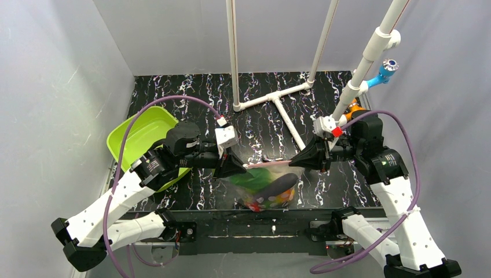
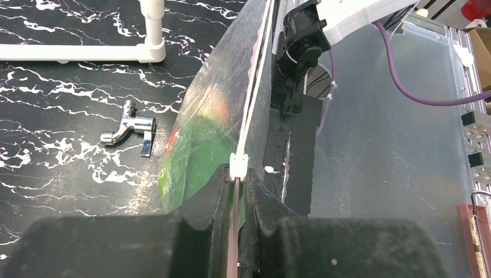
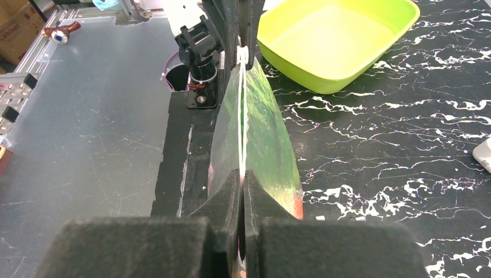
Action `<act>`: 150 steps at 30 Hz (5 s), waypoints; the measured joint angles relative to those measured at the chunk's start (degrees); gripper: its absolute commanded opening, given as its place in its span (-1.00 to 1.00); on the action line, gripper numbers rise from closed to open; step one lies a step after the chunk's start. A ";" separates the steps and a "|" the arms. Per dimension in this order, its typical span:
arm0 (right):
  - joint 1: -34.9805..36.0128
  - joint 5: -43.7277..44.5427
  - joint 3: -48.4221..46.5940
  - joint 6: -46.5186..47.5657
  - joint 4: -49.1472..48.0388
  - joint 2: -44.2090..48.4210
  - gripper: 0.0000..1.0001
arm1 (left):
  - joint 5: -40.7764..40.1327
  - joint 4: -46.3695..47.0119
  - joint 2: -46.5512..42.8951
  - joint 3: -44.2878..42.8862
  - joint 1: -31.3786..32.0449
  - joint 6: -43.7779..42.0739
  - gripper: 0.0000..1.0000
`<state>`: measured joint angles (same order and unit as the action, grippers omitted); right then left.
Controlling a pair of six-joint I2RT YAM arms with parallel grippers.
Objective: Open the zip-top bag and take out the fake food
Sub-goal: Unzip the zipper food storage bag at the center of the board, then open the zipper of the food storage bag at the center of the board.
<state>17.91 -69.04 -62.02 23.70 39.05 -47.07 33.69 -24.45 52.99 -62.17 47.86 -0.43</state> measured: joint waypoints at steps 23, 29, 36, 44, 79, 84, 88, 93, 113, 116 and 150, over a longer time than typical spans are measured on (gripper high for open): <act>-8.39 -4.70 -0.13 0.72 4.52 -1.42 -0.97 | -2.78 -7.76 -2.64 -0.52 -0.02 -11.63 -1.00; -9.79 -4.72 -0.46 0.98 4.74 -1.42 -0.97 | -5.68 -10.97 -2.69 -1.42 -0.02 -13.90 -1.00; -9.99 -4.72 -0.46 1.16 4.72 -1.42 -0.97 | -8.11 -13.29 -2.80 -2.45 -0.02 -15.47 -1.00; -9.99 -4.70 -0.46 1.16 4.72 -1.42 -0.97 | -10.71 -15.06 -2.95 -2.49 -0.02 -16.26 -1.00; -9.97 -3.96 -0.85 2.38 4.70 -2.05 -0.97 | -5.81 -8.07 -2.60 -9.25 -0.28 -1.38 0.96; -9.64 -3.98 -0.87 2.97 4.72 -2.05 -0.97 | -2.25 -7.89 6.60 -19.39 -0.28 -4.20 0.96; -9.53 -3.98 -0.87 3.34 4.72 -2.05 -0.97 | 1.16 -8.00 15.08 -23.34 -0.04 -7.30 0.89; -9.53 -3.98 -0.87 3.52 4.72 -2.05 -0.97 | 1.70 -9.68 21.81 -24.28 1.40 -10.21 0.70; -9.49 -3.34 -0.87 3.67 4.92 -2.01 -0.20 | -4.22 -20.00 29.18 -31.71 5.03 -16.55 -1.00; -9.49 -3.37 -1.01 4.33 5.88 -1.68 0.17 | -7.41 -21.57 28.96 -32.37 4.85 -16.06 -1.00; -6.27 3.89 -7.10 25.29 28.37 -0.83 0.97 | -27.74 -17.92 23.45 -31.93 -11.06 -13.55 -1.00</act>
<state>11.64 -65.14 -69.12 48.99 67.42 -47.90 5.96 -42.37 76.44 -94.11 36.80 -13.98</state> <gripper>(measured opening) 0.983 0.018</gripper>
